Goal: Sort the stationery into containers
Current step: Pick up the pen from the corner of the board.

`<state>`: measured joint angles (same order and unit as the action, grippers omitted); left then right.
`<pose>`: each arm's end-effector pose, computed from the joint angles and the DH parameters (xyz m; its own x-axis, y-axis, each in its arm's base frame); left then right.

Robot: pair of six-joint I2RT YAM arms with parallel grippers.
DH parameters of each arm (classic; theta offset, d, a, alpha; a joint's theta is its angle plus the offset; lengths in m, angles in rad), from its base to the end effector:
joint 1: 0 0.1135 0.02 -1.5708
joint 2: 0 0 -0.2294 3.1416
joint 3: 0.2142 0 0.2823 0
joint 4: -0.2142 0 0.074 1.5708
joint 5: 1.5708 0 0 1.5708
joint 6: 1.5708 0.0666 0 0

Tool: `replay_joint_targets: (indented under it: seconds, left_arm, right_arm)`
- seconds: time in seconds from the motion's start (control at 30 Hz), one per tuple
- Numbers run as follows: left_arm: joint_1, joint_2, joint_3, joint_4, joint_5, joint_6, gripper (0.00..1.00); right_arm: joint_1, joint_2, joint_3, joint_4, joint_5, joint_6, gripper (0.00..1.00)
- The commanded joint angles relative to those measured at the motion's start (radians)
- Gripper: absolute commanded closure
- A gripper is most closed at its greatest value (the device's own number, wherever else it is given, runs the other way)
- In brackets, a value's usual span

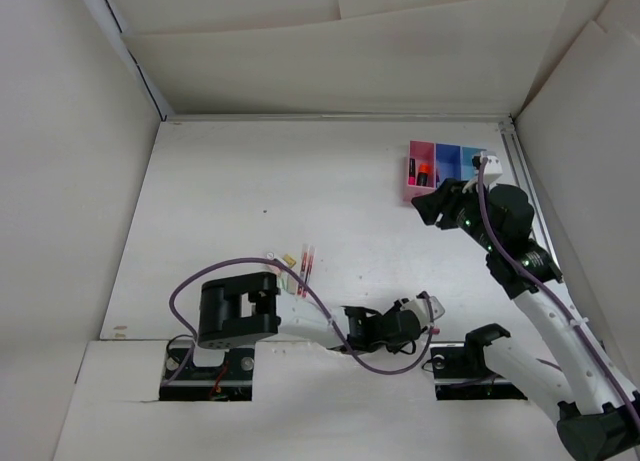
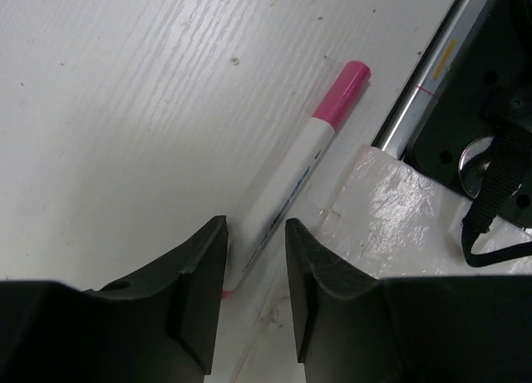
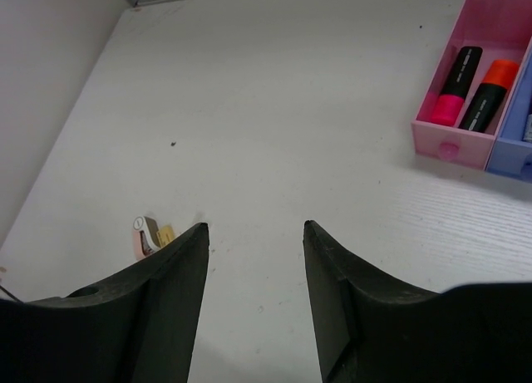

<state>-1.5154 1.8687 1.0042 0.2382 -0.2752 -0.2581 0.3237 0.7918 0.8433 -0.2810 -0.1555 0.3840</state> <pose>0.0415 -0.4222 0.0809 -0.2735 0.4962 -0.8240 0.9090 0.4134 -0.0528 0.2502 0.0948 0.3191 -0.3713 0.2658 -0.8897 -0.3431 0.8510 0.3975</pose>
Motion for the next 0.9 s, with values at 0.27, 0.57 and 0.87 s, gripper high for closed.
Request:
replay_joint_targets:
  seconds: [0.27,0.57,0.87]
  left_arm:
    - [-0.019,0.004,-0.019,-0.082,-0.147,-0.043,1.0]
    - [-0.019,-0.164,-0.039,-0.209,-0.235,-0.187,1.0]
    - [0.058,-0.374,-0.021,-0.223,-0.202,-0.303,1.0]
  right_arm:
    - [-0.023,-0.009,0.0,-0.004,0.005,-0.016,0.45]
    - [-0.023,-0.065,0.0,-0.09,0.033,-0.016,0.34]
    - [-0.032,-0.074,-0.01,-0.11,-0.052,0.006,0.24]
